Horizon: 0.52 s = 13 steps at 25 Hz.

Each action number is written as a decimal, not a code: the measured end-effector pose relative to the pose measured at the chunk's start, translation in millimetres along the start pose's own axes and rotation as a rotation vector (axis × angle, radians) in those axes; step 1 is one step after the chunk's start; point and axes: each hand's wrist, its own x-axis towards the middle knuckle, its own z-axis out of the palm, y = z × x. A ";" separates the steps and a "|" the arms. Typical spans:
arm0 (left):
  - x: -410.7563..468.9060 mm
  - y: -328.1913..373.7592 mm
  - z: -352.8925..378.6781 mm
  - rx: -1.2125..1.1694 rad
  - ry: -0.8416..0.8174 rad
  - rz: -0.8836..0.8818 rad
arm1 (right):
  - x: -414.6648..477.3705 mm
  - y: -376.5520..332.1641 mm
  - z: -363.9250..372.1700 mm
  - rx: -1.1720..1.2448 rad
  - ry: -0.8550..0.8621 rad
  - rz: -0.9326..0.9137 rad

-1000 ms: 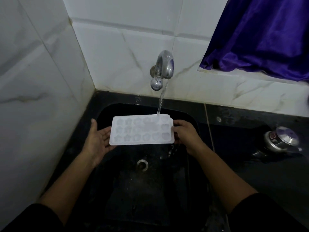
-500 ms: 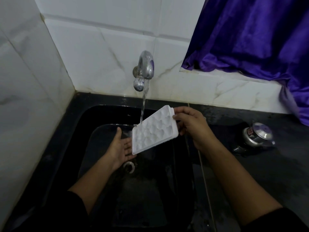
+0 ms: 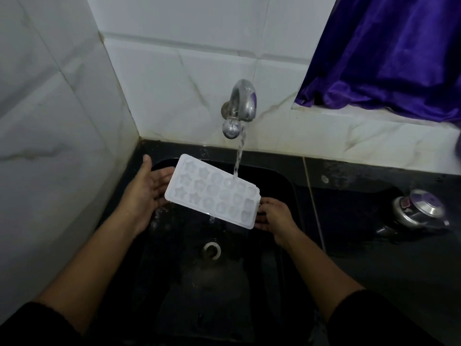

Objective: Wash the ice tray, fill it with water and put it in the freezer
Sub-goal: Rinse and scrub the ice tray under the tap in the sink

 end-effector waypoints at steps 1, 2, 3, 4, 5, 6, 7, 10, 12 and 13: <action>-3.4 4.9 -3.5 0.017 0.006 0.027 | 1.6 1.3 10.3 -0.018 -0.029 0.017; -6.2 8.1 -6.7 0.028 0.014 0.051 | 2.5 1.3 20.1 -0.041 -0.055 0.031; -10.3 11.1 -8.4 0.031 0.023 0.075 | 3.5 0.8 28.5 -0.067 -0.074 0.036; -13.0 12.6 -10.7 0.025 0.040 0.096 | 3.4 -1.1 35.8 -0.096 -0.086 0.030; -15.6 12.8 -12.6 0.009 0.060 0.109 | 4.0 -3.1 40.3 -0.124 -0.084 0.012; -16.7 10.8 -15.2 -0.009 0.080 0.113 | 4.0 -5.8 41.7 -0.149 -0.075 -0.012; -18.4 8.5 -17.7 -0.027 0.096 0.108 | 3.8 -8.9 40.5 -0.172 -0.064 -0.040; -15.2 -11.2 -25.4 -0.070 0.121 0.028 | -3.0 -21.0 26.3 -0.232 -0.023 -0.132; -11.1 -28.8 -21.7 -0.087 0.117 -0.053 | -9.8 -29.2 12.7 -0.251 -0.003 -0.181; -8.1 -38.8 -16.7 -0.096 0.110 -0.094 | -13.2 -33.5 6.3 -0.246 0.006 -0.196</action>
